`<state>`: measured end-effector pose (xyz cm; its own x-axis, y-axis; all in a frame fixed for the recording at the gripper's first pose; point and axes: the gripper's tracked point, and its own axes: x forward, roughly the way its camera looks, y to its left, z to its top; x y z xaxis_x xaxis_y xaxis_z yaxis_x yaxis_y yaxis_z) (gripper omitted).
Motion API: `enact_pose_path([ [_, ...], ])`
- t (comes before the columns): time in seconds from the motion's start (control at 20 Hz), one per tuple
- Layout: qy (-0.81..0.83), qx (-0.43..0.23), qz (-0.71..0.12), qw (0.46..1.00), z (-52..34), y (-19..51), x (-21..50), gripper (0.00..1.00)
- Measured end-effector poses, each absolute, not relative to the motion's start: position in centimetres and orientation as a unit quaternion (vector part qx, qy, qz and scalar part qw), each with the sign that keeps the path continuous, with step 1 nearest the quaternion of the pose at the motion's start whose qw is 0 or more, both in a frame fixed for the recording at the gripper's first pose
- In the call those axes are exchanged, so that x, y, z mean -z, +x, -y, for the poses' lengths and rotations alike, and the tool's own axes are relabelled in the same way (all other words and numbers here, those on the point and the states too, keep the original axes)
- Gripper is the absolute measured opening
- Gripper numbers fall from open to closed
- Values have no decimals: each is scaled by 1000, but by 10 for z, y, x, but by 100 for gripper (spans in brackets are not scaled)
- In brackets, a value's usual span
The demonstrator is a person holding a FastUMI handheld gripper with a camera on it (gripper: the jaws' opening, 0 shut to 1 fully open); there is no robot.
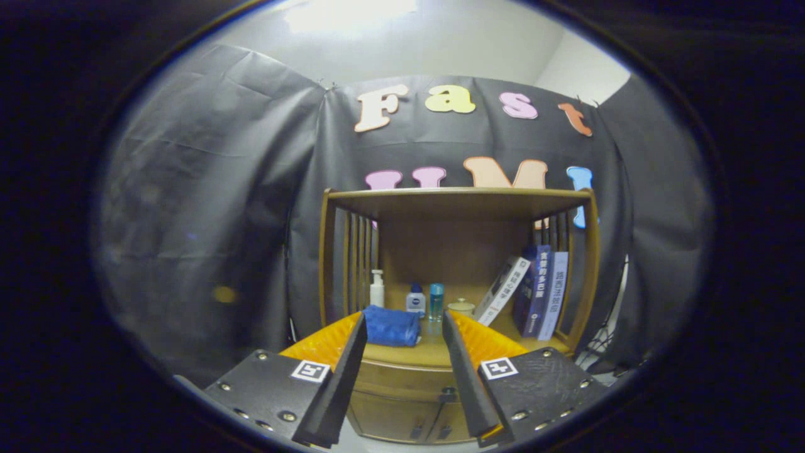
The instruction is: Pull open the drawer, take out the items inside it, and place them on the countertop above the cabinet.
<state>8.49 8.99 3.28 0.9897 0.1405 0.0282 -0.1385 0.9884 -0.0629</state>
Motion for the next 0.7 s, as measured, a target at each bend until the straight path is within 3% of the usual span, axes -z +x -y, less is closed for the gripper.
enact_pose_path([
  [0.7,-40,-31,29,998,-69,28,-40,72],
])
